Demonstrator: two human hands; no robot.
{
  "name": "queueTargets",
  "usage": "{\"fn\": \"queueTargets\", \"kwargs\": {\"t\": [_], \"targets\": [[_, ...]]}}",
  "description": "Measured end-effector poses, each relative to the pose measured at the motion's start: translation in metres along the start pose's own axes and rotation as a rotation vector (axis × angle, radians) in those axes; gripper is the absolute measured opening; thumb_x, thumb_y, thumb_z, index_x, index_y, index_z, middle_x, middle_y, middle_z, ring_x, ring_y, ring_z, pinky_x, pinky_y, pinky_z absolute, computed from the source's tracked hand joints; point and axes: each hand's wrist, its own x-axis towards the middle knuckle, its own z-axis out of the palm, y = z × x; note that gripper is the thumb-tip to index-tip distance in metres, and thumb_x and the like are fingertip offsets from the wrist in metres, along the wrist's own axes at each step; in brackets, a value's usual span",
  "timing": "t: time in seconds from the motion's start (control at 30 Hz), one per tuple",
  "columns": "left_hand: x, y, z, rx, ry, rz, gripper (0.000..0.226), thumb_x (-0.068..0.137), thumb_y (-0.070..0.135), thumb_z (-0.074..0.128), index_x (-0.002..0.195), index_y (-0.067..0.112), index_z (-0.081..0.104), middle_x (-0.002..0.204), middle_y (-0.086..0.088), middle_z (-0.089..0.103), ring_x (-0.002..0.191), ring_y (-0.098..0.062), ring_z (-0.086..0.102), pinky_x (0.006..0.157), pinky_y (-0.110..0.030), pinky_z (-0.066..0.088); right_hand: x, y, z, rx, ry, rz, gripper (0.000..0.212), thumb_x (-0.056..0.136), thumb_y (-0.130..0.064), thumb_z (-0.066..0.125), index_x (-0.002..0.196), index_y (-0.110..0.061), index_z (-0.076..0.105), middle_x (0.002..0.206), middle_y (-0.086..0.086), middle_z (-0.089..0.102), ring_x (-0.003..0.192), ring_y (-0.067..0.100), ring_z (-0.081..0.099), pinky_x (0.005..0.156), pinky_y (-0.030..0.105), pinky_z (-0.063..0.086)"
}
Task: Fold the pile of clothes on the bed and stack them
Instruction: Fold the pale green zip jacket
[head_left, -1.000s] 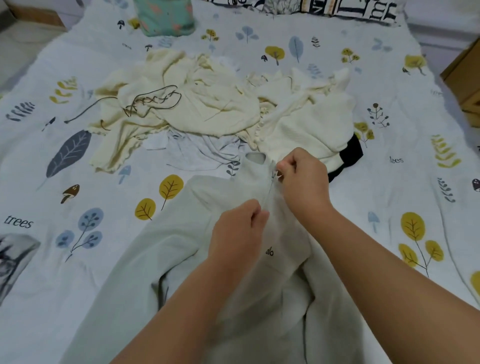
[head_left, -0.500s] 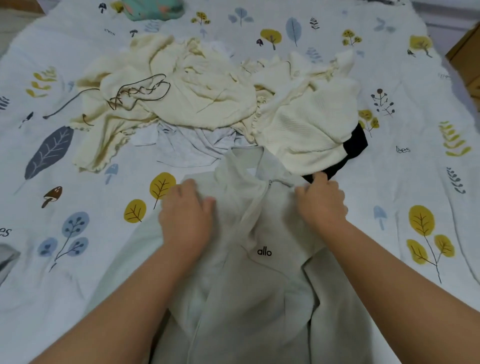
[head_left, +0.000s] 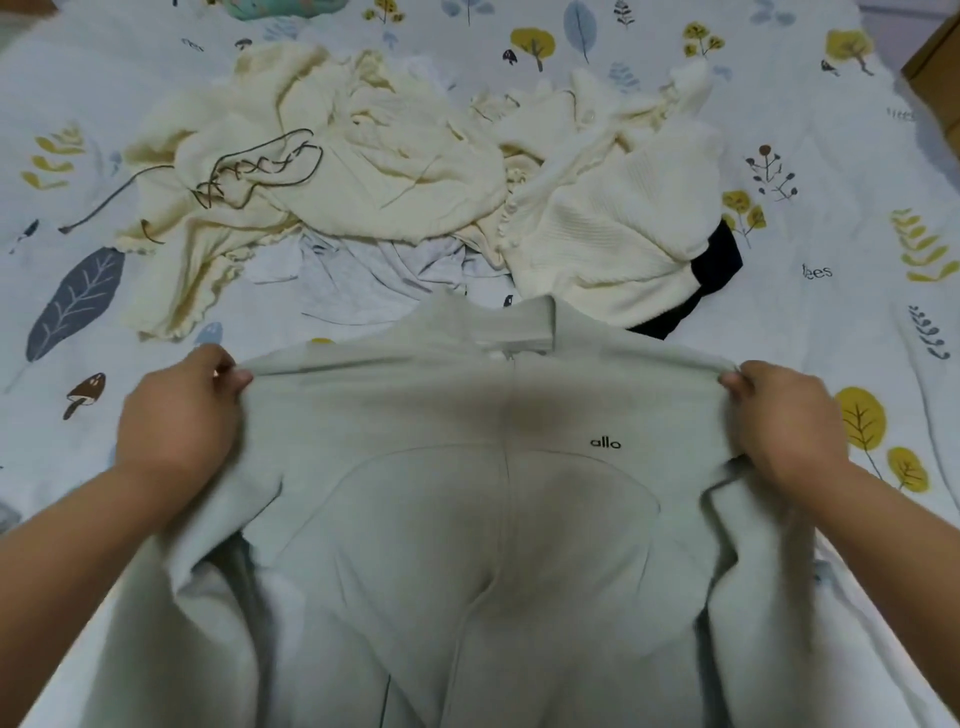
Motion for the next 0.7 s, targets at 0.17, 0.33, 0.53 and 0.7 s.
{"fn": "queueTargets", "kwargs": {"t": [0.17,0.33,0.53,0.7], "targets": [[0.004,0.023,-0.001,0.289,-0.246,0.050,0.019,0.088,0.015,0.053,0.098,0.000,0.058,0.100,-0.027,0.057,0.093,-0.042,0.053,0.076,-0.044,0.042,0.001,-0.030,0.005,-0.290,-0.277,0.063,0.031,0.088,-0.010,0.045,0.117,-0.011,0.056,0.123,0.017,0.053,0.113,0.034,0.048,0.087,0.037,0.039],[-0.005,0.088,0.005,0.023,-0.087,0.493,0.022,0.084,0.006,0.055,0.104,0.001,0.063,0.111,-0.021,0.056,0.096,-0.039,0.053,0.080,-0.046,0.042,-0.008,-0.088,0.012,-0.066,0.148,-0.289,0.039,0.076,-0.006,0.057,0.115,-0.005,0.056,0.113,0.020,0.050,0.108,0.035,0.042,0.083,0.042,0.032],[0.013,0.150,0.040,-0.002,-0.338,0.588,0.045,0.085,0.004,0.047,0.128,0.014,0.048,0.143,-0.003,0.036,0.115,-0.031,0.050,0.086,-0.038,0.042,0.010,-0.147,0.048,-0.190,0.041,-0.637,0.027,0.090,-0.013,0.049,0.116,-0.015,0.056,0.116,0.010,0.046,0.108,0.028,0.040,0.074,0.034,0.029],[0.030,0.153,0.063,0.071,-0.357,0.487,0.020,0.092,0.023,0.049,0.105,0.010,0.056,0.110,-0.010,0.054,0.099,-0.029,0.054,0.073,-0.034,0.038,0.023,-0.156,0.059,-0.298,0.072,-0.642,0.015,0.084,-0.002,0.045,0.093,-0.007,0.057,0.104,0.011,0.051,0.105,0.028,0.040,0.072,0.033,0.018]]}}
